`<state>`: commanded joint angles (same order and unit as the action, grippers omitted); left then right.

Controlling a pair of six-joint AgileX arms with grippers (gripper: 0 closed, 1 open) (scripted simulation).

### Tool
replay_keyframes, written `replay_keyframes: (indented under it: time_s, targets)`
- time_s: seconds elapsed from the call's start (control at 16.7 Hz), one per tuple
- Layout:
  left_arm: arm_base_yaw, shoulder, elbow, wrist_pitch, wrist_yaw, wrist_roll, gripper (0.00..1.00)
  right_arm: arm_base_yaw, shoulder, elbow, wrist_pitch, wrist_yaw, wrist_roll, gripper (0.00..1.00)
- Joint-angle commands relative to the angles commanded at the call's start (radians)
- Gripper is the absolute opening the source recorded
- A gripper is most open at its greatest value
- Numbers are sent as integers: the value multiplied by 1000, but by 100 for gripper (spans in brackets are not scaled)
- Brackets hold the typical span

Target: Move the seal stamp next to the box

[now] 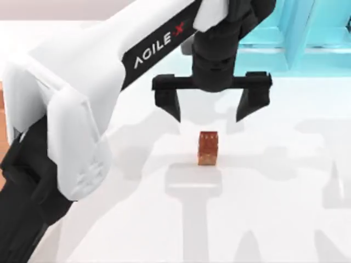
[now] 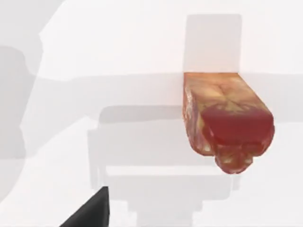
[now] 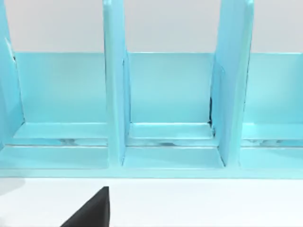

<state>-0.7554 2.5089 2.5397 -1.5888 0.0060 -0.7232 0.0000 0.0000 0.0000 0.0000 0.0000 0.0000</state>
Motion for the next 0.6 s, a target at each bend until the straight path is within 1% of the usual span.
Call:
replay_keyframes:
  time_s: [0.42, 0.6]
  targets:
    - [-2, 19, 13, -7, 0, -4, 100, 0, 0, 0, 0, 0, 0, 100]
    - [-3, 12, -59, 61, 1, -2, 100, 0, 0, 0, 0, 0, 0, 100]
